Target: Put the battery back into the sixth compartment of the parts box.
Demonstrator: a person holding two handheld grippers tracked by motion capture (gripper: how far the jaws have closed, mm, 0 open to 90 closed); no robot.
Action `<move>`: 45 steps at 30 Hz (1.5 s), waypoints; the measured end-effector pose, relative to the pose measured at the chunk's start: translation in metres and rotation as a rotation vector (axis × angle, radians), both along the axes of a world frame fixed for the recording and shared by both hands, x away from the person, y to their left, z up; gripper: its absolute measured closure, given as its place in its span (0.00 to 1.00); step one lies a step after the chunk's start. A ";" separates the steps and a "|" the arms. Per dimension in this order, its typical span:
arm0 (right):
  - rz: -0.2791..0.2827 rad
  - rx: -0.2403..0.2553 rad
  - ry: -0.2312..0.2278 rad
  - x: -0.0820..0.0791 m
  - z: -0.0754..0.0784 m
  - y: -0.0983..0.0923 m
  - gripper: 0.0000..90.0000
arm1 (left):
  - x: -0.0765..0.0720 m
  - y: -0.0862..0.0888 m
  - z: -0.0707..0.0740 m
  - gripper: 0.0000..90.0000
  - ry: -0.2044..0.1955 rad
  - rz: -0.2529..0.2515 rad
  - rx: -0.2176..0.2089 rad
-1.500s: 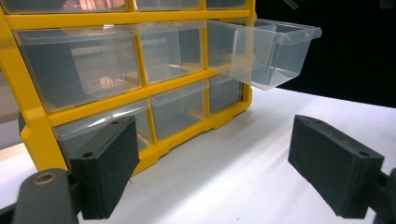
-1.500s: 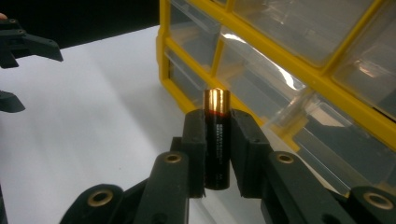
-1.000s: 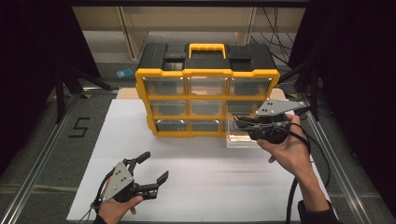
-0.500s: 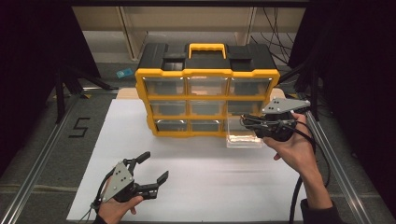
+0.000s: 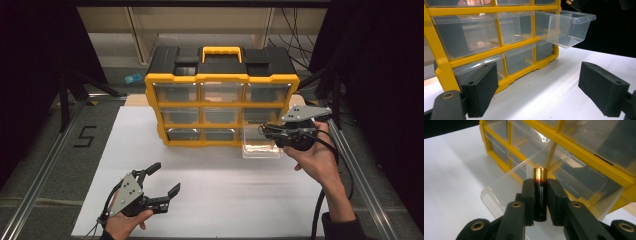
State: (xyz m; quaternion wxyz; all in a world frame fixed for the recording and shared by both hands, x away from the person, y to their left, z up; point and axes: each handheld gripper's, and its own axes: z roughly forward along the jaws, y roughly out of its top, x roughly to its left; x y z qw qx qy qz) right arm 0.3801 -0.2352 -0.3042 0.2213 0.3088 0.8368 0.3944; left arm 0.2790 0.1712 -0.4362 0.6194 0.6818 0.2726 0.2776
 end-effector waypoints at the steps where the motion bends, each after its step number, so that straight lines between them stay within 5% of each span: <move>1: 0.006 -0.007 -0.004 0.001 -0.001 0.000 0.85 | 0.000 0.000 0.000 0.17 0.000 0.000 0.000; 23: -0.012 -0.032 0.050 0.004 -0.010 0.001 0.85 | 0.000 0.000 0.000 0.17 -0.001 -0.001 0.000; 39: -0.038 0.002 0.036 0.001 -0.008 0.008 0.59 | 0.000 0.000 0.000 0.17 0.000 -0.001 0.000; 45: -0.020 0.030 -0.011 0.000 -0.006 0.013 0.47 | 0.000 0.000 0.000 0.17 -0.001 0.000 0.000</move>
